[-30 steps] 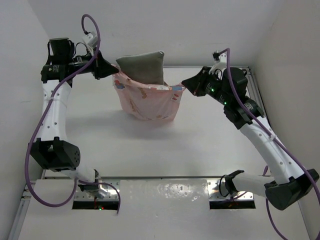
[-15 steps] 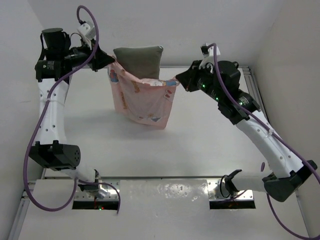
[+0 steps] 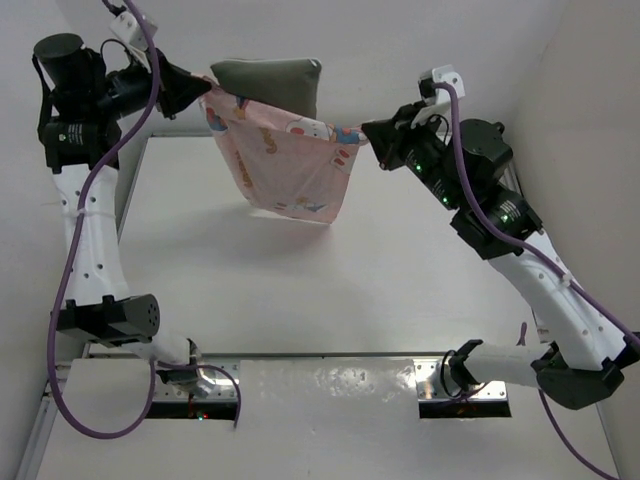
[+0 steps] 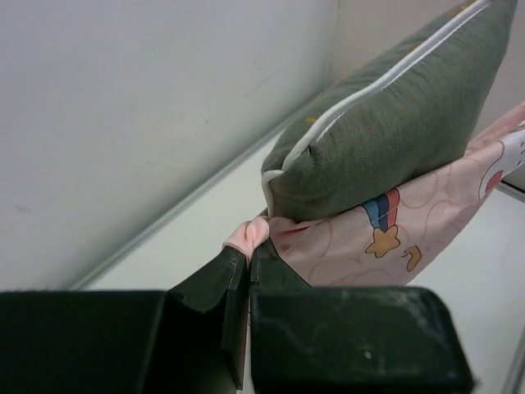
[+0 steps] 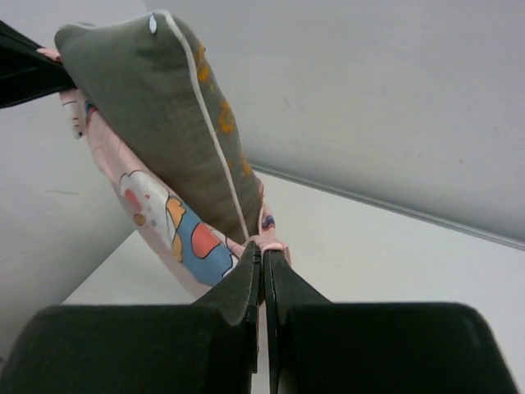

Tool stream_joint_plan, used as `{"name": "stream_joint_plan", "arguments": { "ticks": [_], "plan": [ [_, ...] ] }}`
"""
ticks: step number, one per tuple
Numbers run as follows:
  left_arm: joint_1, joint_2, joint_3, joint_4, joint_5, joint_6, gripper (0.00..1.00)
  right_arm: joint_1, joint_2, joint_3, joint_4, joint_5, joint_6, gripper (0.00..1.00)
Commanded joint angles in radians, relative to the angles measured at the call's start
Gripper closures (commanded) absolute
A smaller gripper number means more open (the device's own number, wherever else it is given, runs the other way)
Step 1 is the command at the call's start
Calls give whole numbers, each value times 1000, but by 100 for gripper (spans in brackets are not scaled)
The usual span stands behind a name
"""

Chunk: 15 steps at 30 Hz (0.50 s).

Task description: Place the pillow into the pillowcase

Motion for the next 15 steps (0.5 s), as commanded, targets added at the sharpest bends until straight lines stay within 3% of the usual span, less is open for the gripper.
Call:
{"name": "stream_joint_plan", "arguments": {
  "ticks": [1,5,7,9,12,13,15],
  "plan": [
    [24,-46,-112,155,0,-106,100,-8,-15,-58,90,69,-20,100],
    [98,-9,-24,357,38,-347,100,-13,93,245,-50,75,-78,100],
    [146,-8,-1,474,73,-436,100,-13,93,329,-39,75,-105,100],
    [147,-17,-6,422,84,-426,100,-16,58,239,11,96,-113,100],
    [103,-63,-169,306,58,-250,100,-17,-31,-30,105,119,-77,100],
    [98,-74,-278,314,40,-231,100,-22,-25,-70,105,126,-66,100],
    [103,-78,-326,375,30,-266,100,-40,28,-22,50,123,-56,100]
  ]
}}
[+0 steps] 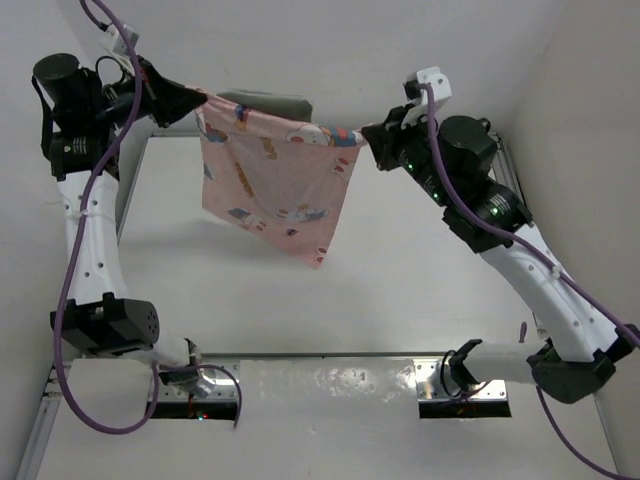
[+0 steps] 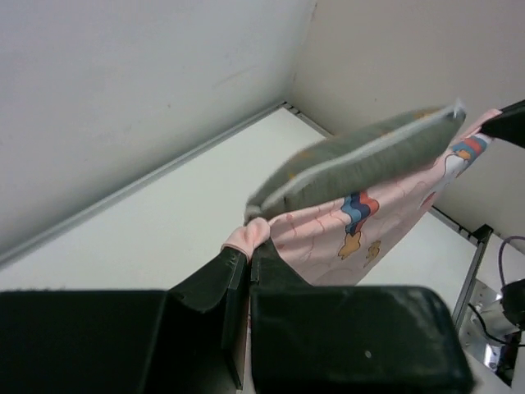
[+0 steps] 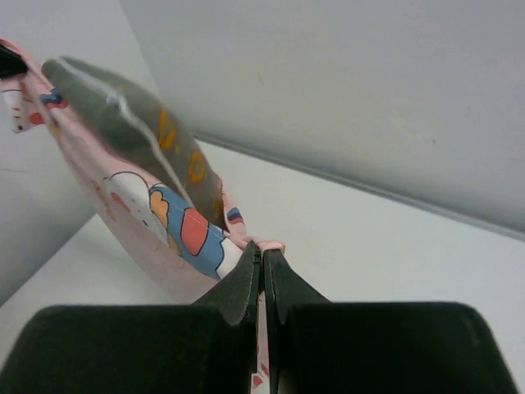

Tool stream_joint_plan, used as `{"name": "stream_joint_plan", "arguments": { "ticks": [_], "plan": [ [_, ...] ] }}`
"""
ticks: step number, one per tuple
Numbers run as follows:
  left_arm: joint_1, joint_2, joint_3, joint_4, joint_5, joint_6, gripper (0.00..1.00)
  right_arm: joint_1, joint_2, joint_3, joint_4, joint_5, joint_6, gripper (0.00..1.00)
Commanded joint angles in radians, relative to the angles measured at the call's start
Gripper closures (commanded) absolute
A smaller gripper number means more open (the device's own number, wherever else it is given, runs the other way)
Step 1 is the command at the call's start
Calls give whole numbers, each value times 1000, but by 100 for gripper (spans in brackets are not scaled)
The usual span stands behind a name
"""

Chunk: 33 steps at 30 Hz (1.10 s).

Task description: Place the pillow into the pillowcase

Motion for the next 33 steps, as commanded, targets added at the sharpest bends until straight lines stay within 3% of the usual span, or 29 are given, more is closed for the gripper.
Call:
{"name": "stream_joint_plan", "arguments": {
  "ticks": [1,2,6,9,11,13,16,17,20,22,23,27,28,31,33],
  "plan": [
    [27,8,-18,120,-74,-17,100,-43,61,82,17,70,-3,100],
    [58,30,19,178,-76,-51,100,-50,119,229,-47,61,-15,100],
    [139,67,244,294,-71,-206,100,-73,173,507,-74,43,-62,100],
    [145,56,283,252,-33,-194,100,-75,93,393,2,55,-66,100],
    [115,24,196,164,-19,-106,100,-76,14,179,90,56,-37,100],
    [104,-10,46,150,-22,-53,100,-78,13,100,89,61,-20,100],
    [107,-10,-80,229,-18,-126,100,-86,114,217,-34,43,-16,100],
    [101,-5,-80,233,-16,-134,100,-87,136,335,-54,29,-23,100],
    [64,-13,-65,222,-13,-116,100,-83,174,432,-54,-32,-9,100],
    [41,-34,-61,188,-25,-55,100,-58,147,364,19,-109,-7,100],
    [20,-38,-53,149,-27,-38,100,-54,130,234,50,-149,-21,99],
    [-2,-35,-27,125,-28,-24,100,-14,156,46,66,-313,-111,42],
    [-3,-30,-18,121,-31,-21,100,-3,173,25,38,-333,-136,23],
    [-11,-25,19,89,-39,-1,100,72,199,-140,85,-298,-243,2],
    [-16,-27,22,85,-37,-1,100,103,194,-207,156,-260,-317,1]
  ]
}}
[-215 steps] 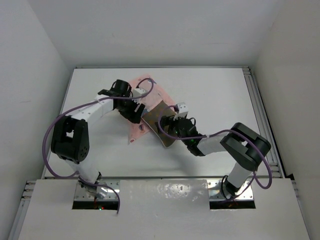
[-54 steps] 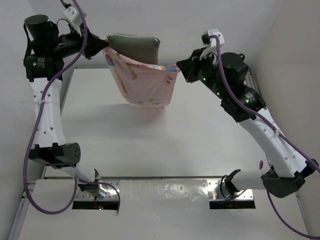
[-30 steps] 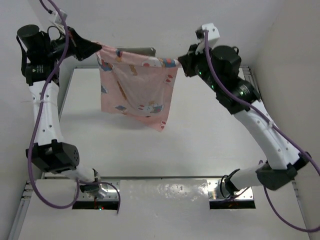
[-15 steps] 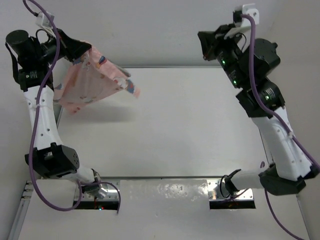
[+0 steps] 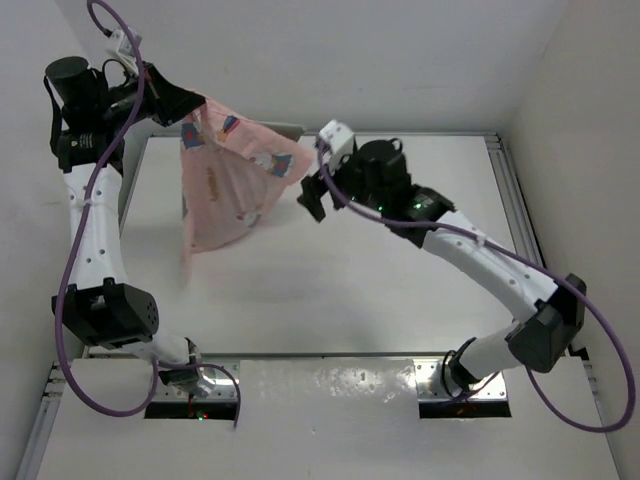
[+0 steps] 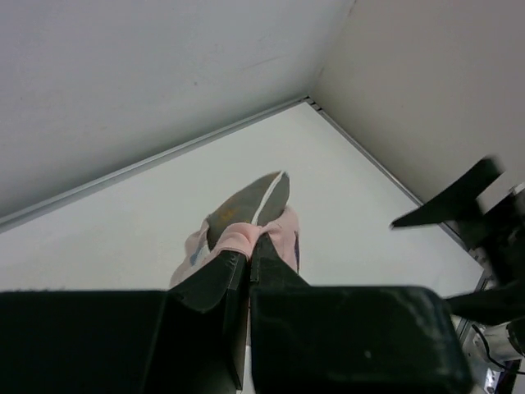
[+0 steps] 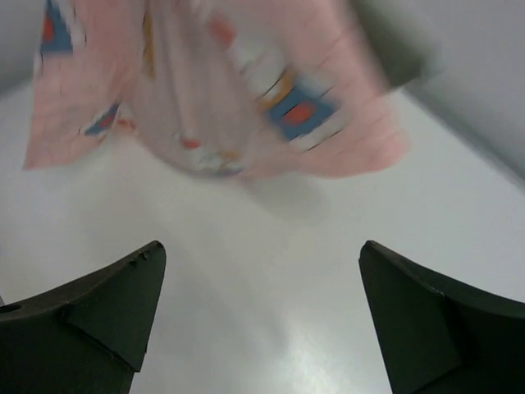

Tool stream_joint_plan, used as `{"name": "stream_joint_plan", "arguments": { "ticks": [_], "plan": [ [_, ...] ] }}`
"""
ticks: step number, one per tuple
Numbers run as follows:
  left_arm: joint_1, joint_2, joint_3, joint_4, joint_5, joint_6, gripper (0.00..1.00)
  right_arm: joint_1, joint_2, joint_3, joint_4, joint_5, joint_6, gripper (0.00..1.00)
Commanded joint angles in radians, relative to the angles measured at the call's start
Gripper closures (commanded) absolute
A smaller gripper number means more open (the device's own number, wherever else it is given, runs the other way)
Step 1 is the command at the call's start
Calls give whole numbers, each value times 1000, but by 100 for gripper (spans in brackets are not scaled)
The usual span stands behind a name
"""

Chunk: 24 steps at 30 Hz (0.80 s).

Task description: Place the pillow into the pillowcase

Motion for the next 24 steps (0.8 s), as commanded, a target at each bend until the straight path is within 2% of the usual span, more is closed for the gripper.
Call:
{"name": "stream_joint_plan", "arguments": {
  "ticks": [1,6,12,15,18,24],
  "plan": [
    [-15,-69,86,93,22,20,100,77,-4,-124,120,56,-170,1],
    [-53,-64,83,73,25,11,100,120,65,-196,310,321,-200,1],
    [-91,-66,93,36,41,15,100,121,191,-157,483,475,-201,1],
    [-119,-66,94,4,47,20,100,106,255,-118,568,487,-189,1],
    [-153,-63,103,-36,45,41,100,106,300,-73,588,406,-161,1],
    [-200,-52,148,-159,-19,158,100,152,254,-163,812,331,-120,1]
  ]
}}
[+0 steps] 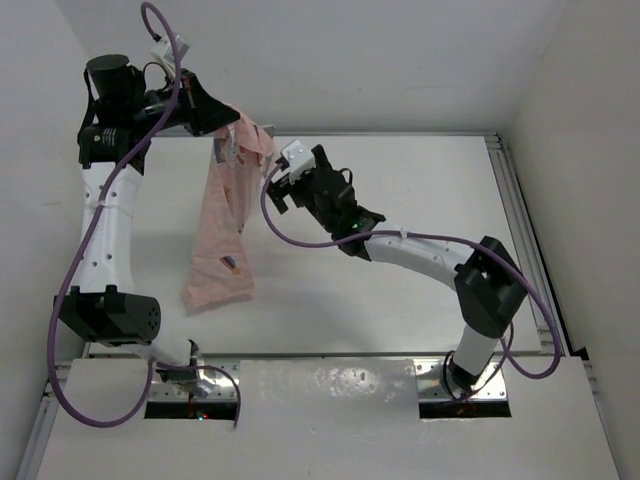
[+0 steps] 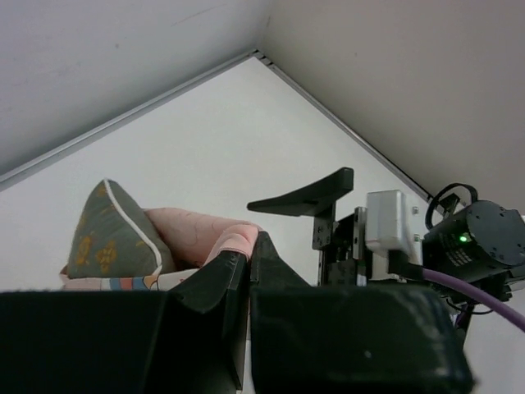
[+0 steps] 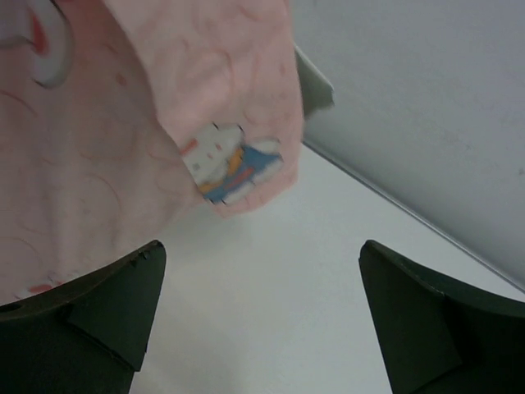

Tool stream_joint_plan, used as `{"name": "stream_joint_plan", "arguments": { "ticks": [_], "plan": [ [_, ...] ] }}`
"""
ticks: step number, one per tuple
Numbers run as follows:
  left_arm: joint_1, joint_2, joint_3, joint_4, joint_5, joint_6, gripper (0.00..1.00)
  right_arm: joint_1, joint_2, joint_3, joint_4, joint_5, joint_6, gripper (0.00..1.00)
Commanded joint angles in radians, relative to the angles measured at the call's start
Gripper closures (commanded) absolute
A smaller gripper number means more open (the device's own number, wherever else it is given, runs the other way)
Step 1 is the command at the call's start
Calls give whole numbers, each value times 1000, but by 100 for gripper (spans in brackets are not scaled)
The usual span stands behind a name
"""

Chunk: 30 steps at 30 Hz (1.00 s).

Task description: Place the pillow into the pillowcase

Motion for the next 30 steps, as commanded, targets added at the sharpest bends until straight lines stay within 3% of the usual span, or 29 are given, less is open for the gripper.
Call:
{"name": "stream_joint_plan", "arguments": {
  "ticks": [1,5,8,17,22,25,30],
  "plan": [
    [-37,-46,92,23,-17,81,100,30,-74,-26,231,-69,56,1],
    [-56,-45,94,-12,-38,132,100,31,-140,-88,325,-149,134,3],
    [-61,-45,100,-27,-47,146,100,30,-162,-89,362,-145,173,10],
    [-130,-32,125,-69,-63,166,100,24,-86,16,374,30,179,40],
    [-152,-17,160,-89,-66,170,100,24,-30,88,348,102,150,43],
    [-156,-12,180,-104,-63,178,100,10,-16,80,333,222,156,53],
    [-159,-5,212,-113,-54,175,100,-54,-24,19,203,251,326,56]
  ]
}}
